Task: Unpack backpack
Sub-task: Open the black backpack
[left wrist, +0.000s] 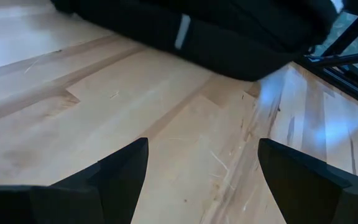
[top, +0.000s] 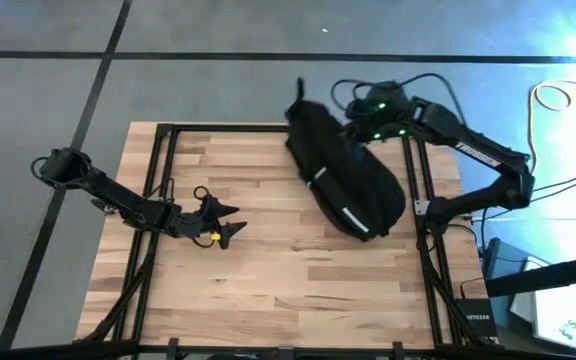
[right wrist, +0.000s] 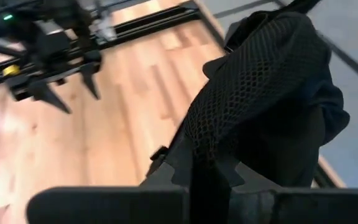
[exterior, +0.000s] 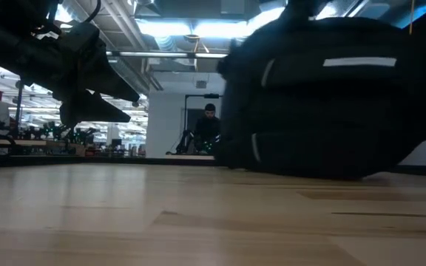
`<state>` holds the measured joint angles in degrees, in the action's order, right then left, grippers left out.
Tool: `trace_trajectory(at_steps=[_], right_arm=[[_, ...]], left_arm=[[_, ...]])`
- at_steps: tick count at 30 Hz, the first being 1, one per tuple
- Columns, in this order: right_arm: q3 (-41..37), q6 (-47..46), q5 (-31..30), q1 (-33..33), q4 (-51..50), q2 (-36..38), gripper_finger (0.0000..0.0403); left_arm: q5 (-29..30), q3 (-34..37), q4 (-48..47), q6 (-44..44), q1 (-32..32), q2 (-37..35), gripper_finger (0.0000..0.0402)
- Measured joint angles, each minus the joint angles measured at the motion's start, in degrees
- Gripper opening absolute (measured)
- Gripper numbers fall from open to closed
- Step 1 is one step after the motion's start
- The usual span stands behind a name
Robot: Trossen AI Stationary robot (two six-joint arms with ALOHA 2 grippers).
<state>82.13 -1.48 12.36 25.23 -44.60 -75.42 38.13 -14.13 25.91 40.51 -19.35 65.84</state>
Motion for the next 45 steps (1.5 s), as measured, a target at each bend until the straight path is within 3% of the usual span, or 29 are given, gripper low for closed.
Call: trace_trajectory(at_steps=[13,23,31,40,45], right_arm=[[-0.07,-2.85,-0.37,-13.96,14.69,-13.66,0.0],[-0.28,-0.89,-0.93,-20.9,17.98,-24.06,0.0],[-0.37,2.5,-12.69,-21.74,24.13,-30.98,0.0],[-0.28,4.77,-13.31,-21.48,30.77,-36.96,0.0001],[-0.28,5.66,-14.44,-21.5,34.2,-38.27,0.002]], left_arm=[[0.7,0.0,-0.23,0.0,0.0,0.0,0.0288],[1.1,0.0,-1.4,0.88,0.0,0.0,0.0288],[1.34,0.0,-1.44,0.82,-0.02,0.01,0.0288],[1.56,0.0,-1.36,-0.45,-0.17,0.02,0.0288],[1.54,0.0,-1.33,-1.07,-0.17,0.02,0.0288]])
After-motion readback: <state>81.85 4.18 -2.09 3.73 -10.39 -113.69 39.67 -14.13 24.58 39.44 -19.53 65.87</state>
